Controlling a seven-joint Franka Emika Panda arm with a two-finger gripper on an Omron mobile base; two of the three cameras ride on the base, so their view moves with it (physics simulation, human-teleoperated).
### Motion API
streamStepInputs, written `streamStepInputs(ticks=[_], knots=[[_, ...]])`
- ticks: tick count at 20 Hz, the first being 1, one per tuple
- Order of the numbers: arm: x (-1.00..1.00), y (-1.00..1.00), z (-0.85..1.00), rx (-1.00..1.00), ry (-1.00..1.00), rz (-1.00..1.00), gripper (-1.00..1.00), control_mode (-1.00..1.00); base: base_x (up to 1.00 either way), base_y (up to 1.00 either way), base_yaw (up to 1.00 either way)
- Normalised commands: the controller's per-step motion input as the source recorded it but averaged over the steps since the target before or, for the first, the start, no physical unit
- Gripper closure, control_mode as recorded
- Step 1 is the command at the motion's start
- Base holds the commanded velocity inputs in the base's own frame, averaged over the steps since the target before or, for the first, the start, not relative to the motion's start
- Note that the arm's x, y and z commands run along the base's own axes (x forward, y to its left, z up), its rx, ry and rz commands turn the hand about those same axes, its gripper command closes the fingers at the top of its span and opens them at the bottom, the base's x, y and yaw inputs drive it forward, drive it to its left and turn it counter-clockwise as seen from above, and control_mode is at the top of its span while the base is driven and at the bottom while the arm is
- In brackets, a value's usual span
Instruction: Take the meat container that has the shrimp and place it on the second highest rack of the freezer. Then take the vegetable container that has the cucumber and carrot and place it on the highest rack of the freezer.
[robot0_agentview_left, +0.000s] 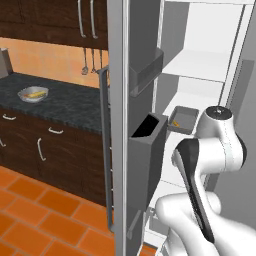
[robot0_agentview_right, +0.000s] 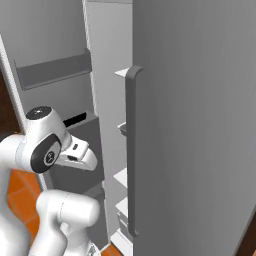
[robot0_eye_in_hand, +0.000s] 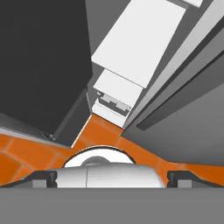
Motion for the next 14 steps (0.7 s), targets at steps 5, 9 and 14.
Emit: streamStepInputs(ticks=[5, 9, 14], knots=[[0.00, 0.00, 0.00, 0.00, 0.00, 0.00, -1.00, 1.00, -0.75, 0.09, 0.06], [0.00, 0.00, 0.00, 0.00, 0.00, 0.00, -1.00, 1.00, -0.89, 0.01, 0.23], [0.00, 0.00, 0.00, 0.00, 0.00, 0.00, -1.00, 1.00, -0.83, -0.02, 0.79]])
